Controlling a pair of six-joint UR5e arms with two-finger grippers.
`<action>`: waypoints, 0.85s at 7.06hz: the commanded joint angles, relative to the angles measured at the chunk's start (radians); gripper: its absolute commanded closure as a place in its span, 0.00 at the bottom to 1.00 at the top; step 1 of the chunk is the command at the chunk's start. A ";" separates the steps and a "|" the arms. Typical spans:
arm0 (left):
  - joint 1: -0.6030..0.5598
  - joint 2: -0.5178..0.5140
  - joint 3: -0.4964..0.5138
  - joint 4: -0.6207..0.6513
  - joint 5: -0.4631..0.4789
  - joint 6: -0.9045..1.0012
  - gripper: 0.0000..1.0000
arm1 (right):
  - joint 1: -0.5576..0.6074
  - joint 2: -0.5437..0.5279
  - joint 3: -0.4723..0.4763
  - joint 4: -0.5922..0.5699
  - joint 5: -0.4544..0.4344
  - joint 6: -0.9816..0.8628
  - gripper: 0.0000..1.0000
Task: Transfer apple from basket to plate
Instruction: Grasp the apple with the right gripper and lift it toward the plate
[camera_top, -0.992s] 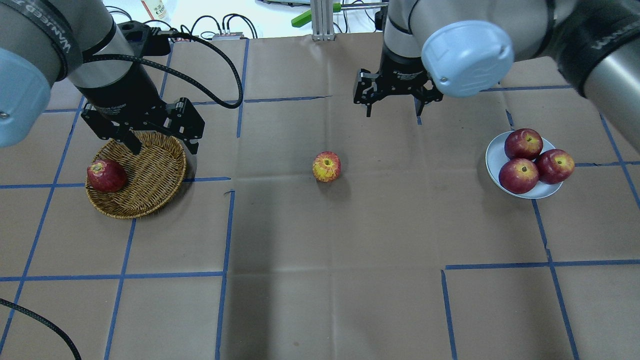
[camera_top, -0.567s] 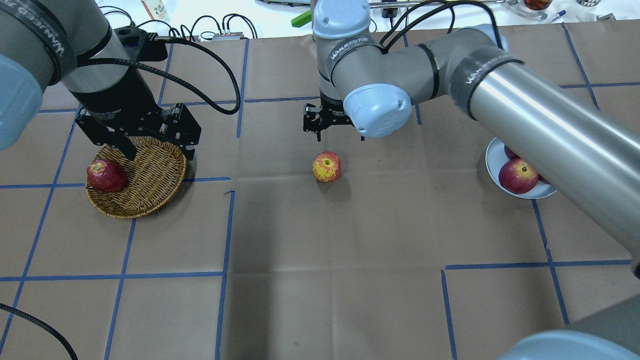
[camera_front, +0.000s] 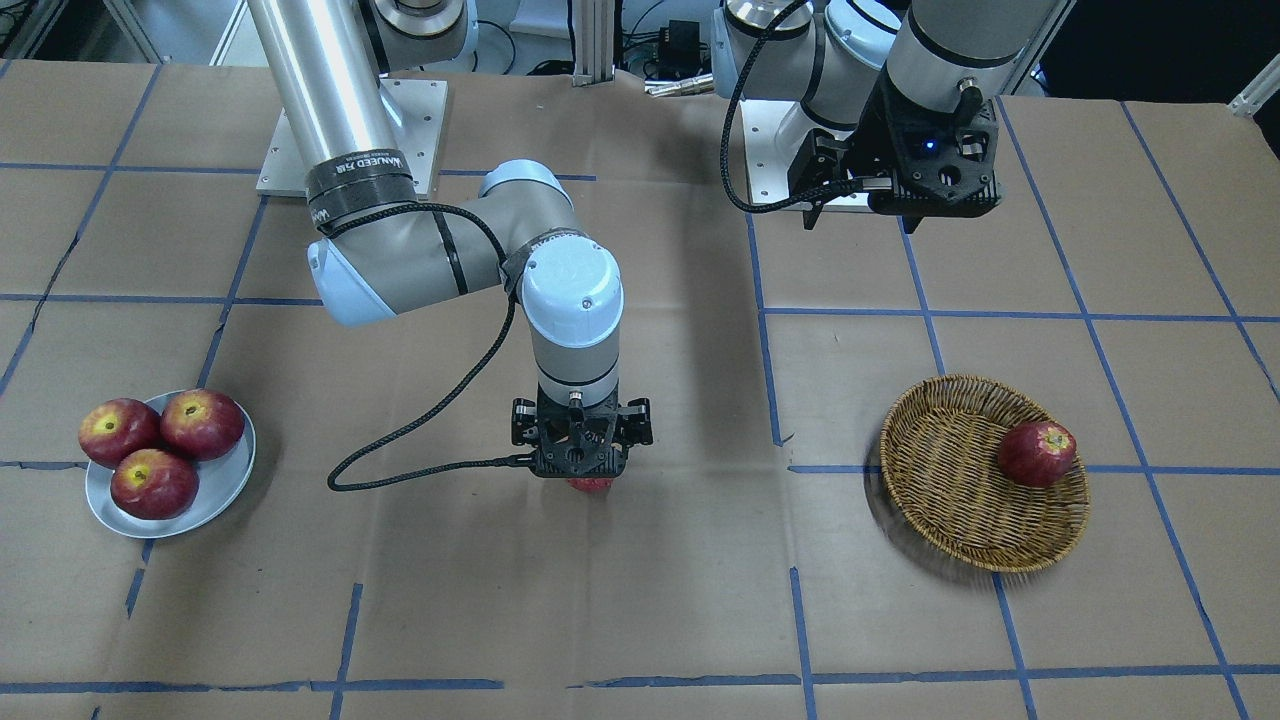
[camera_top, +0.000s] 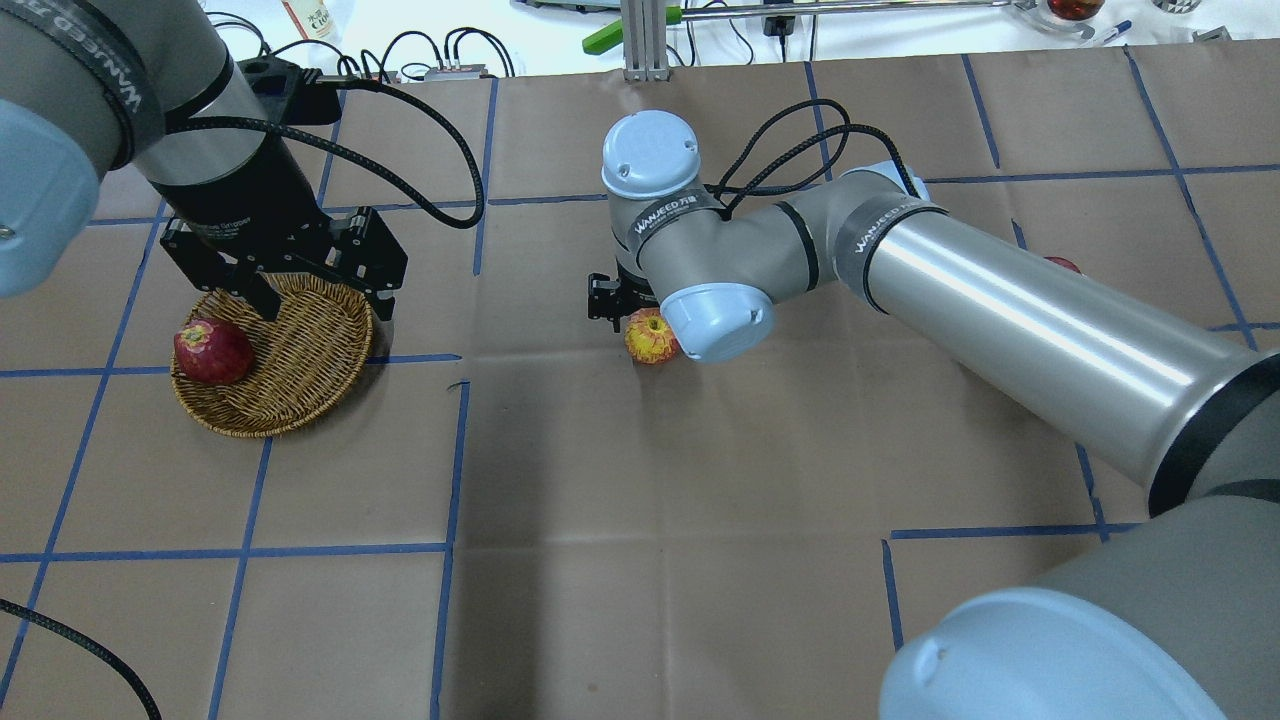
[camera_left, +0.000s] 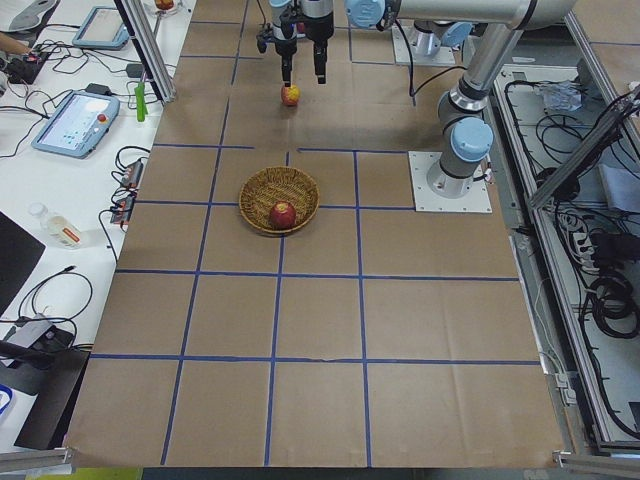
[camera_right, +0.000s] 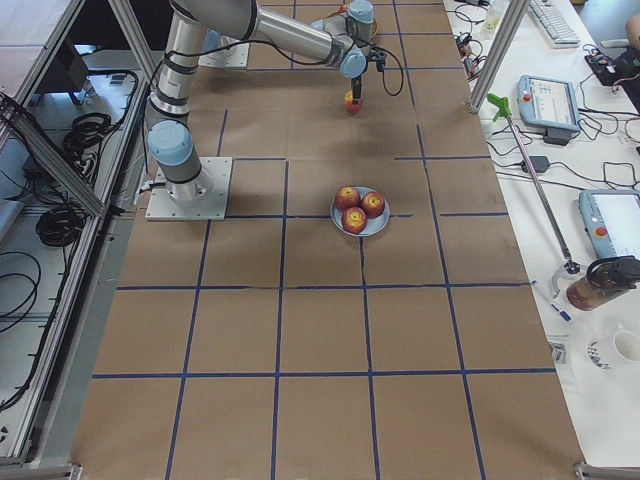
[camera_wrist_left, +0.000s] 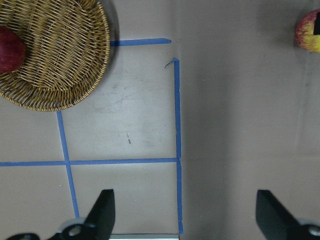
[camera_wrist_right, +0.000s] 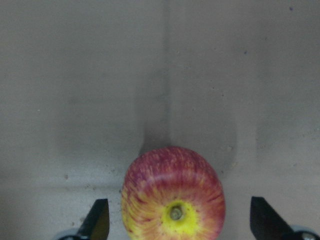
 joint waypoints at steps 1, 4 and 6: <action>0.000 -0.016 -0.002 0.001 -0.008 -0.017 0.01 | 0.001 0.029 0.017 -0.084 0.002 0.000 0.00; 0.002 0.018 0.003 0.001 -0.007 0.004 0.01 | 0.001 0.061 0.017 -0.112 -0.009 0.002 0.03; 0.002 -0.006 0.000 0.012 -0.007 0.012 0.01 | 0.005 0.057 0.020 -0.102 -0.003 0.002 0.13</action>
